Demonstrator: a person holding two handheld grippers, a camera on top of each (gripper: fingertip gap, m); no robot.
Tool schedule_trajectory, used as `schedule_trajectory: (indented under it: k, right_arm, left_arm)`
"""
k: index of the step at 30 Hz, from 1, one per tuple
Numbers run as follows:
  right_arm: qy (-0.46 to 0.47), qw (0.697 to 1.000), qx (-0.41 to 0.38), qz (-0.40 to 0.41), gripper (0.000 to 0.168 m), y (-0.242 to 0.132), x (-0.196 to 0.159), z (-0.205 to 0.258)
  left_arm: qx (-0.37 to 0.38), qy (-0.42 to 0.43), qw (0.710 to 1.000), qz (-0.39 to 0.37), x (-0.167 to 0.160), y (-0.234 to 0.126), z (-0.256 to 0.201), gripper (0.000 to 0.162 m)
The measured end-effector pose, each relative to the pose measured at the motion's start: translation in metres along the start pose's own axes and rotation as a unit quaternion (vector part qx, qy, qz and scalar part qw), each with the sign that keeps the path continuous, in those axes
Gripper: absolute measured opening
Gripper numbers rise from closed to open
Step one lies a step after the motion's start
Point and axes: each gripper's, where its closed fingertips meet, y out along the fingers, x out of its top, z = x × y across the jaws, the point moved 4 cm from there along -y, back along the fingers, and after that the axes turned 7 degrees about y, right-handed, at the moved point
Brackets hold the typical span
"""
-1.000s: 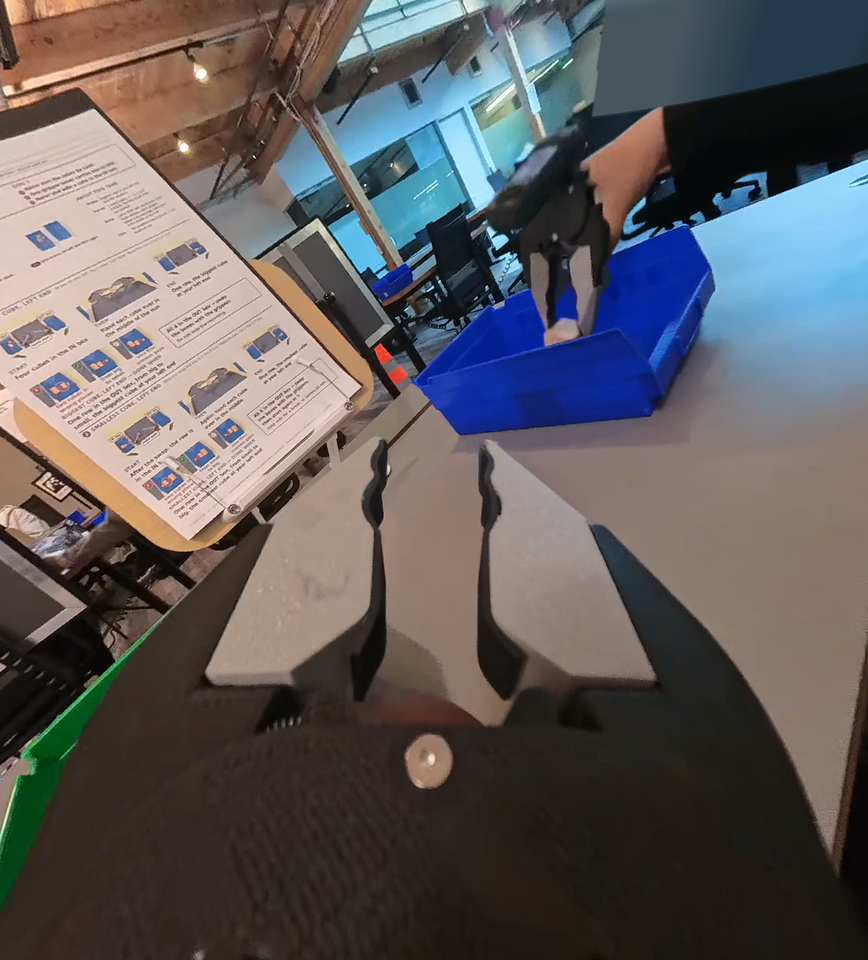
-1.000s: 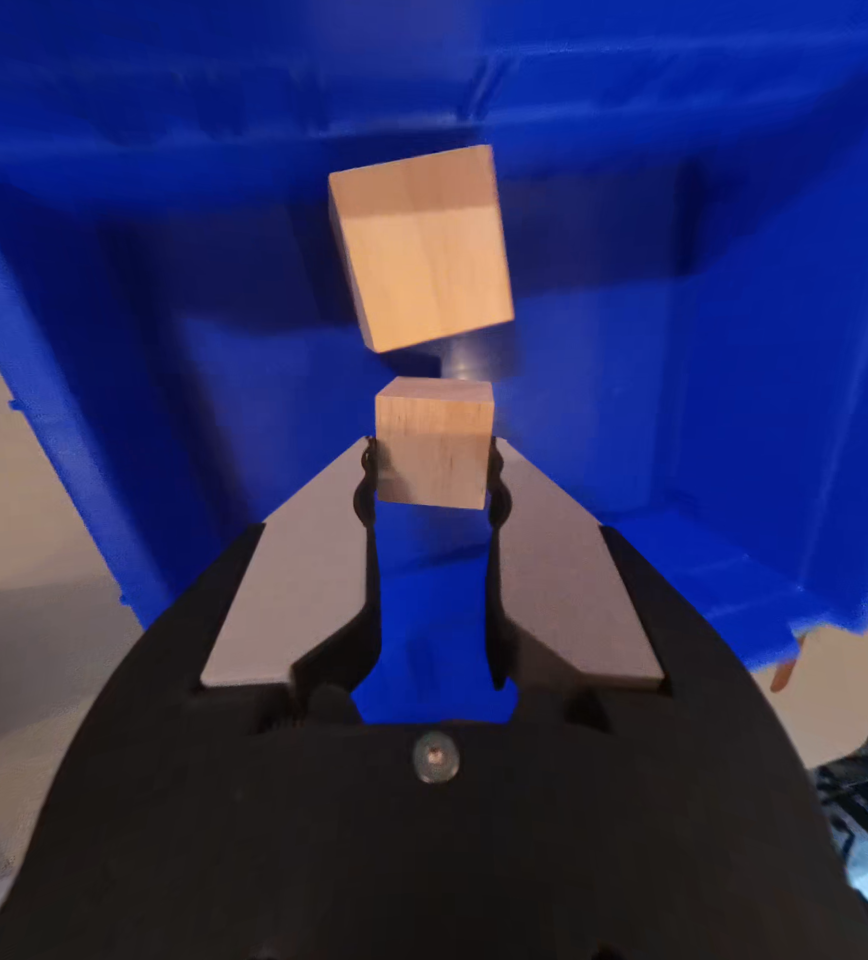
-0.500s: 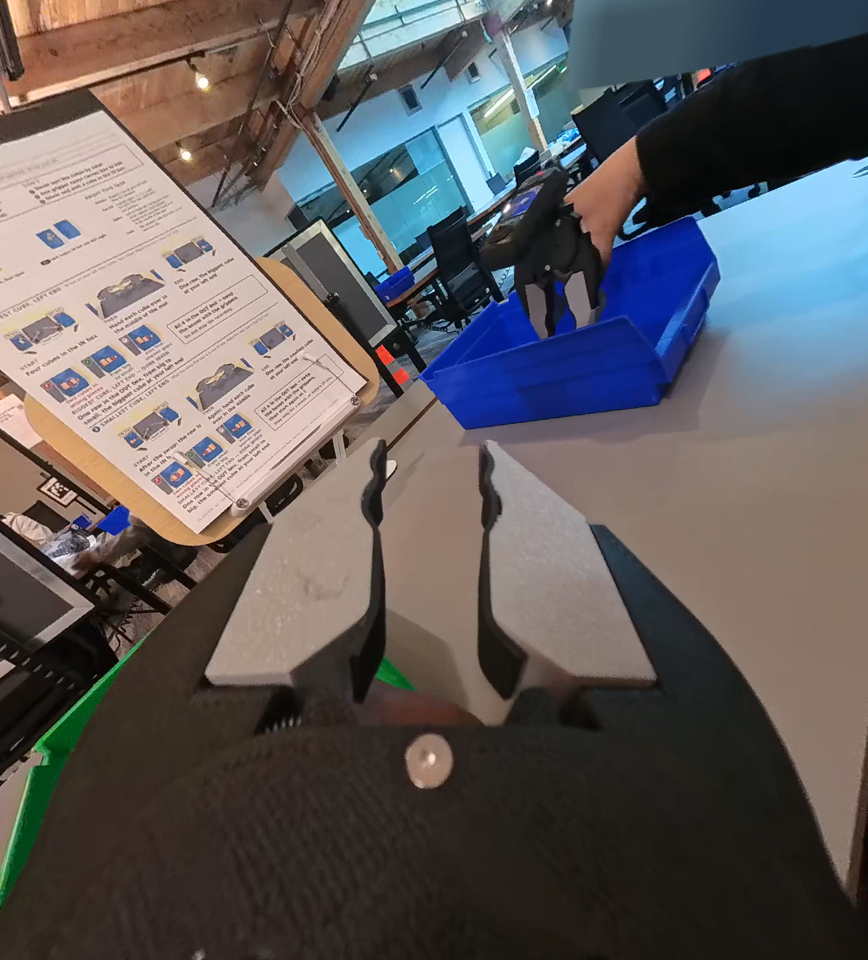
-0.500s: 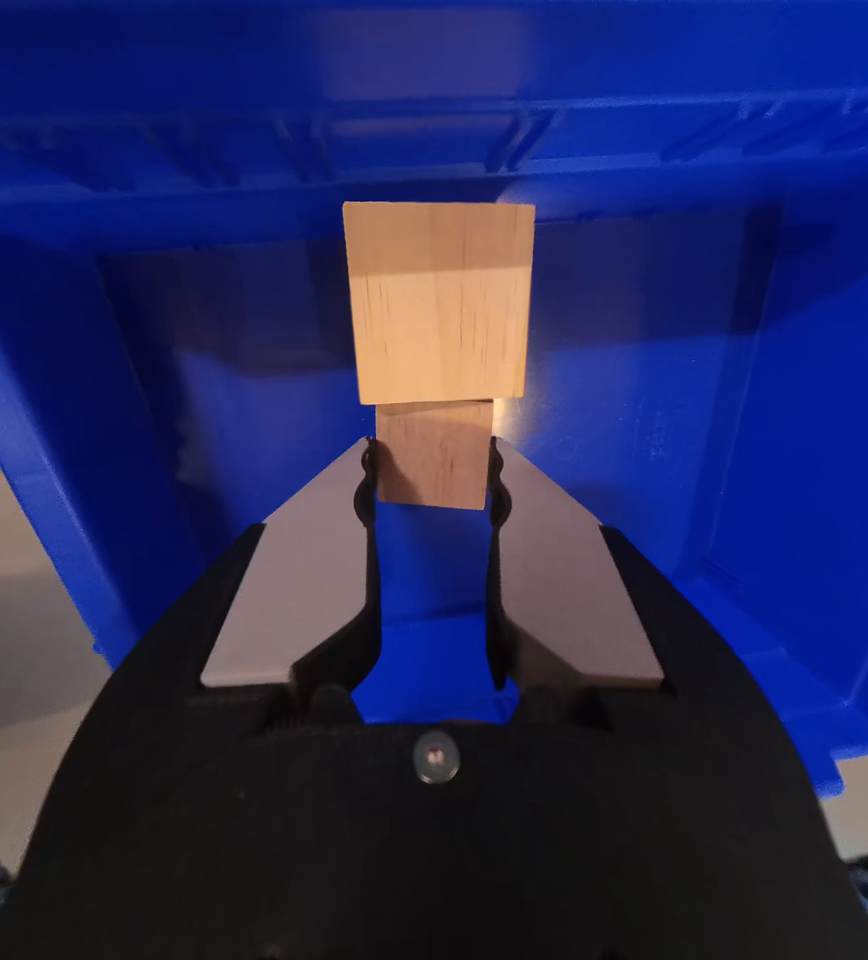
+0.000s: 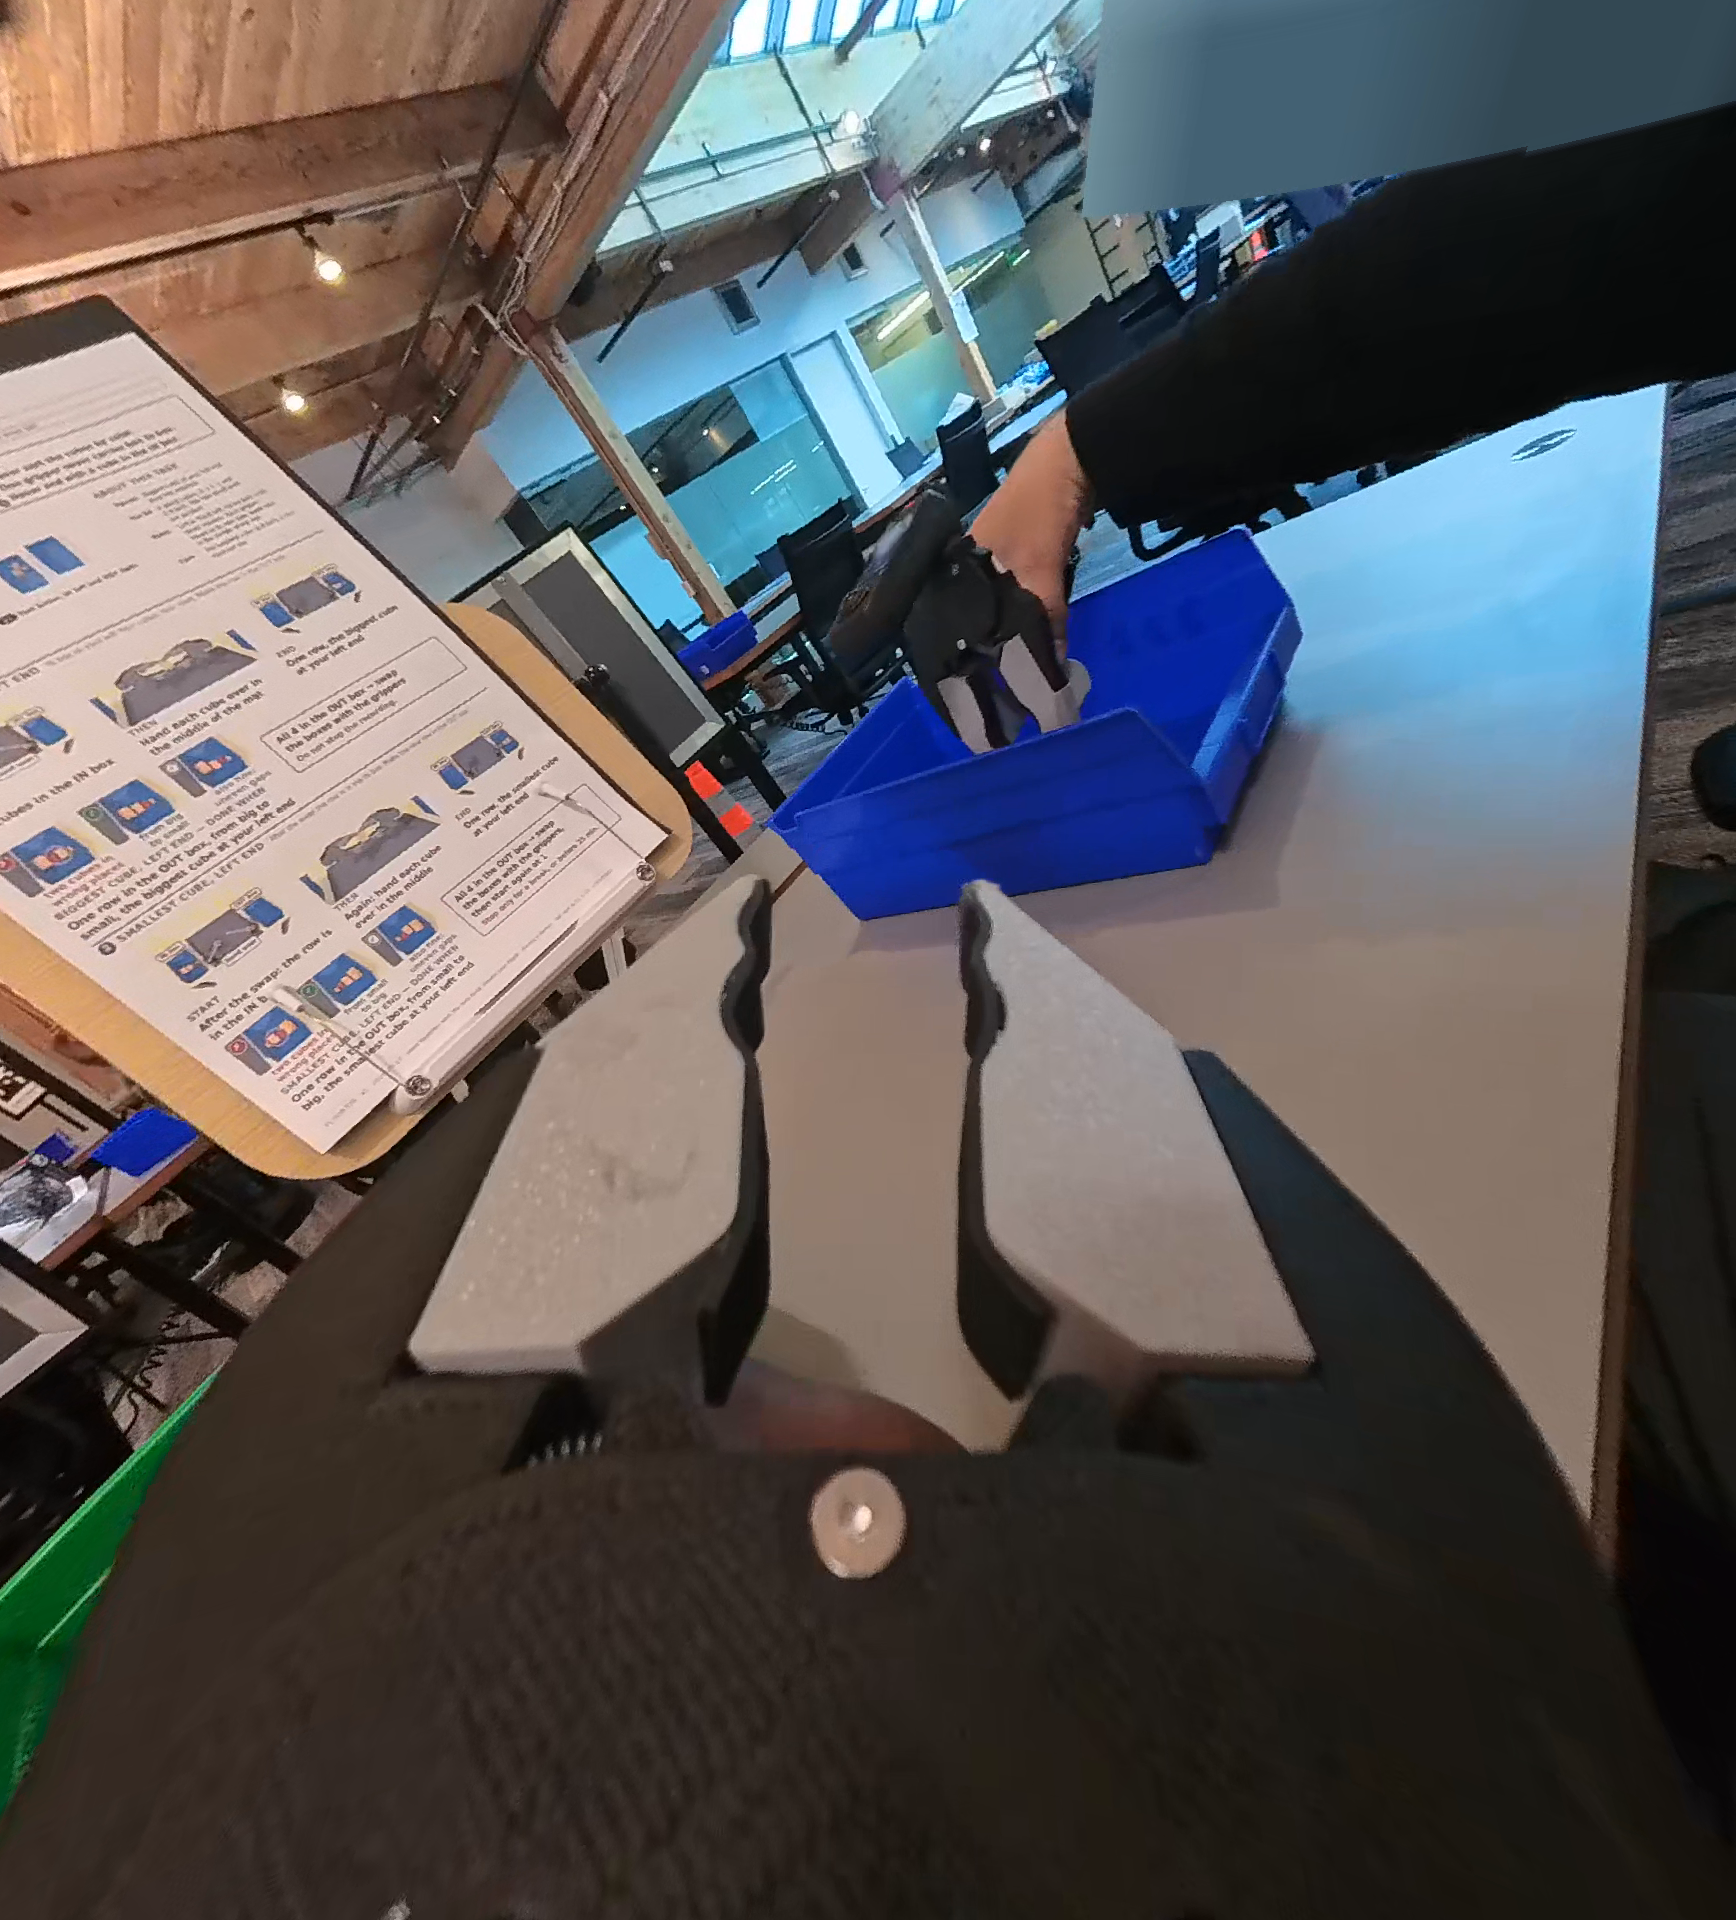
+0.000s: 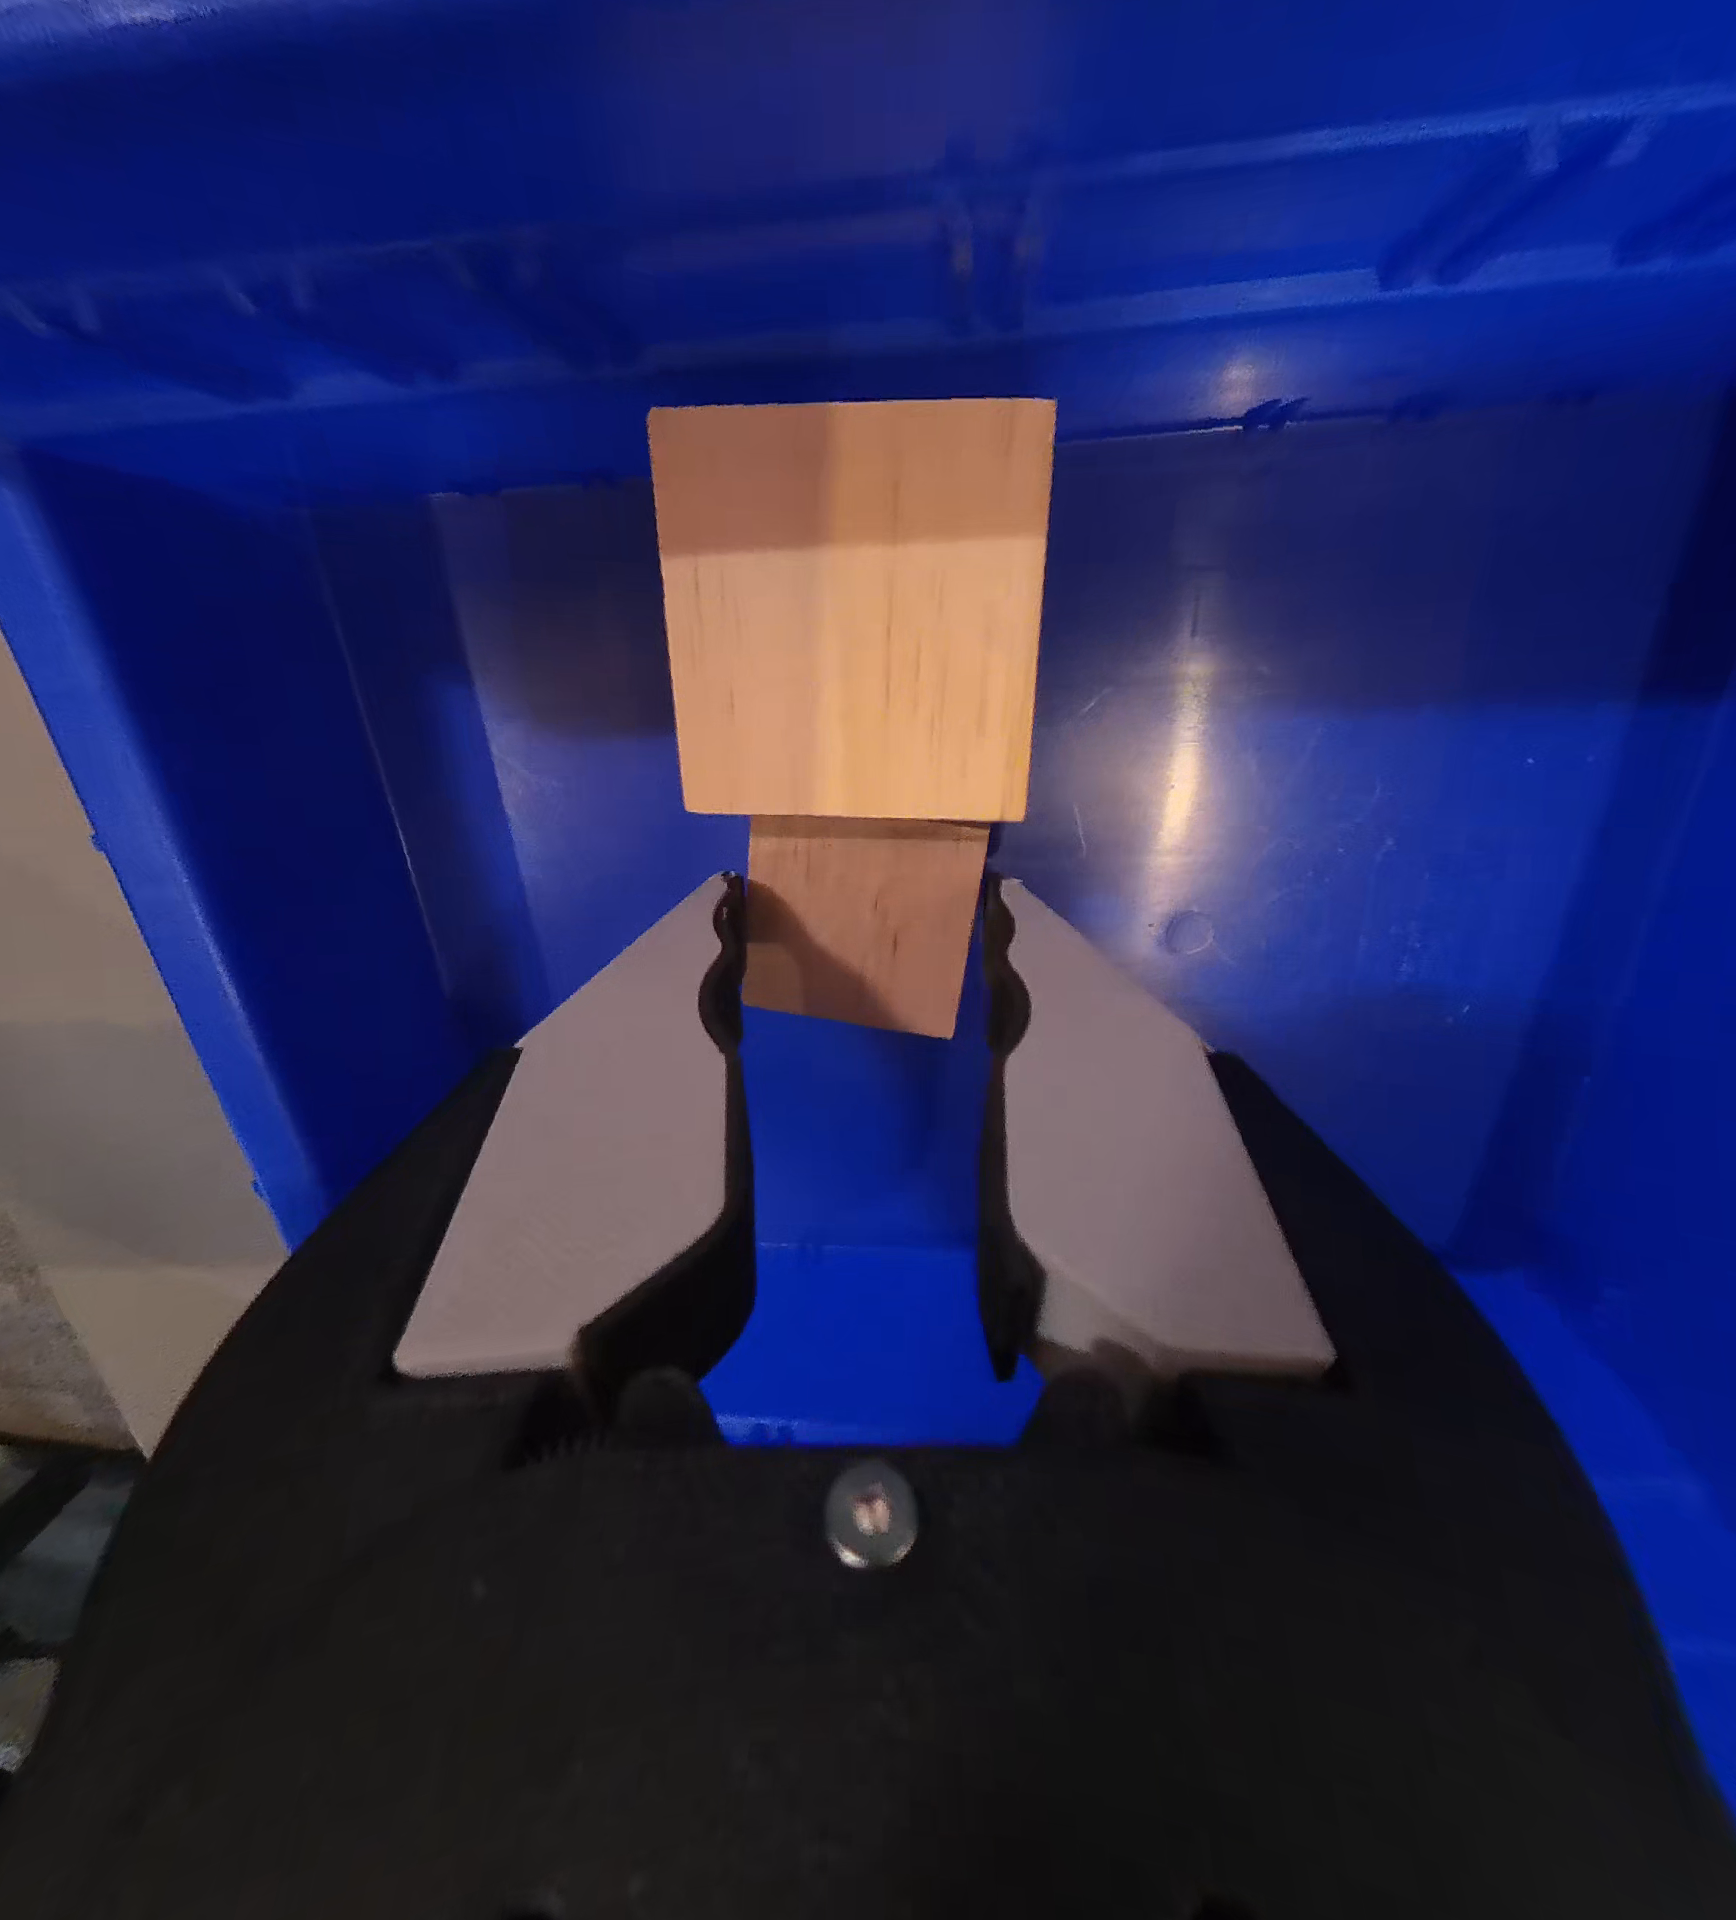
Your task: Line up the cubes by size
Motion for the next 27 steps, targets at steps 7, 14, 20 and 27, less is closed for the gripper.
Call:
schedule_trajectory:
  k: [7, 14, 20, 27]
  right_arm:
    - [-0.005, 0.999, -0.033, 0.022, 0.04, -0.006, -0.004, -0.002]
    - [-0.004, 0.998, -0.064, 0.014, 0.041, -0.024, -0.005, 0.002]
    - [-0.014, 0.973, -0.156, -0.168, 0.072, -0.087, 0.025, 0.044]
    - [-0.125, 0.843, -0.237, -0.466, 0.086, -0.12, 0.07, 0.185]
  left_arm:
    - [-0.021, 0.013, 1.0, 0.009, -0.006, 0.003, -0.008, 0.036]
    - [-0.033, 0.013, 0.999, 0.009, -0.005, 0.0, -0.011, 0.037]
    - [0.038, -0.038, 0.99, 0.13, -0.037, -0.02, 0.034, 0.041]
    - [-0.056, -0.071, 0.943, 0.32, -0.104, -0.036, 0.119, 0.061]
